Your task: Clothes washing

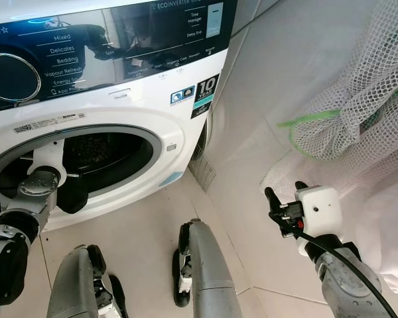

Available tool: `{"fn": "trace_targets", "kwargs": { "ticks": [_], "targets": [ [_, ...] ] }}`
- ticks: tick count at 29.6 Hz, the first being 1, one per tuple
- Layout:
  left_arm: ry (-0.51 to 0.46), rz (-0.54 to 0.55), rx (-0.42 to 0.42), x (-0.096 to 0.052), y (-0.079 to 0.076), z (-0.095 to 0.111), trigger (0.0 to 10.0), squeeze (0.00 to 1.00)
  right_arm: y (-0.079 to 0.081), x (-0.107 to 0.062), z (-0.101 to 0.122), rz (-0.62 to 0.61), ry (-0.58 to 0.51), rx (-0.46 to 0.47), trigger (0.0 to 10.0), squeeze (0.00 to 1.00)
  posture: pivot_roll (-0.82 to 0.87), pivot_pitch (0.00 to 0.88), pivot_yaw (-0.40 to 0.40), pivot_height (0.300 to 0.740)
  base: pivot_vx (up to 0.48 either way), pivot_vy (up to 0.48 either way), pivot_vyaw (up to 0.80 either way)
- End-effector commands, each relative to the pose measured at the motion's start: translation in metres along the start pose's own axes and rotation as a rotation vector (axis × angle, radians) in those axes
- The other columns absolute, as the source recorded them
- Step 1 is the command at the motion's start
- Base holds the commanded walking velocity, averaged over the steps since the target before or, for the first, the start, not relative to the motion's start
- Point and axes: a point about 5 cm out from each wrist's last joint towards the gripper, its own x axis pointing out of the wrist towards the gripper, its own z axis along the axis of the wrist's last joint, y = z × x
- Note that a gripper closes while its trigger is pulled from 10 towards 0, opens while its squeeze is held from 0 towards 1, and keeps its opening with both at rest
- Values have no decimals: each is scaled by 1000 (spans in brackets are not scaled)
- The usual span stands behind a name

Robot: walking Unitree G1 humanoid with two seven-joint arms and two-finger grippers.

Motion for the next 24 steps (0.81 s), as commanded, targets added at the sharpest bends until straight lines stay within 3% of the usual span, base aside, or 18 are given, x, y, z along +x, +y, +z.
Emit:
{"fn": "trace_targets", "kwargs": {
  "ticks": [1, 24],
  "targets": [
    [64, -25, -9, -5, -4, -17, 10000, 1000, -7, -7, -1, -23, 17, -5, 10000, 0, -169, 428, -249, 577, 0, 0, 0],
    [140, -50, -46, -9, 0, -33, 10000, 1000, -9, -7, 0, -18, 32, -17, 10000, 0, -180, 433, -262, 577, 0, 0, 0]
  ]
}}
